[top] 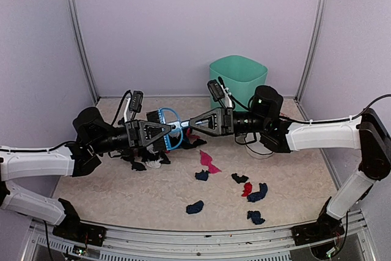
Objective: Sweep away the paper scraps from the table
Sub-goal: Pass from the left arm to the right
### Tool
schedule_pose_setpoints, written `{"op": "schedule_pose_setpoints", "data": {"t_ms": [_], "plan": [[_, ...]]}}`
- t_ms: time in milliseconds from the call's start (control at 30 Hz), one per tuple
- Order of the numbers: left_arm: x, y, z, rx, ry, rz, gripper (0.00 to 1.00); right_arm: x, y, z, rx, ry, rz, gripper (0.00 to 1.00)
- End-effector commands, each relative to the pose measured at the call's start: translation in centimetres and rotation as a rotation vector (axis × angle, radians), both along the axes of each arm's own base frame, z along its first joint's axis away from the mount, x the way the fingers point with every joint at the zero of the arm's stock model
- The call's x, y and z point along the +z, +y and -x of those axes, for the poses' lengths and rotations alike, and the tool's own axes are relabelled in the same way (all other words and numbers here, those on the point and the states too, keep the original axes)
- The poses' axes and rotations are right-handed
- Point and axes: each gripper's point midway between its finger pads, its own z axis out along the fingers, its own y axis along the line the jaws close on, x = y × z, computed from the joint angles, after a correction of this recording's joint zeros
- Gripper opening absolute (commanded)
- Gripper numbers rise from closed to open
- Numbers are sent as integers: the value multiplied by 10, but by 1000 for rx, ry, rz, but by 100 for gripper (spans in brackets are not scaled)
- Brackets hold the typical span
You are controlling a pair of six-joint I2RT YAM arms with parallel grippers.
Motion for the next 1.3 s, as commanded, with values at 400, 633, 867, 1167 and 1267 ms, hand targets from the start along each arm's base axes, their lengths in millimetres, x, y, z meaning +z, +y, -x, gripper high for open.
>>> {"op": "schedule_pose_setpoints", "data": {"t_ms": [400, 633, 867, 1167, 1267], "plan": [[5, 3, 5, 10, -38, 5, 0, 9, 13, -1, -10, -10, 12, 36], [6, 2, 3, 13, -37, 2, 0, 7, 16, -1, -3, -6, 21, 25], [0, 3, 1, 33, -28, -14, 0, 8, 17, 2, 5, -11, 21, 0], [-8, 7, -11, 100, 8, -49, 79, 13, 6, -5, -65, -26, 26, 0], [-18, 17, -21, 176, 34, -91, 99, 15, -7, -13, -129, -32, 43, 0]]}}
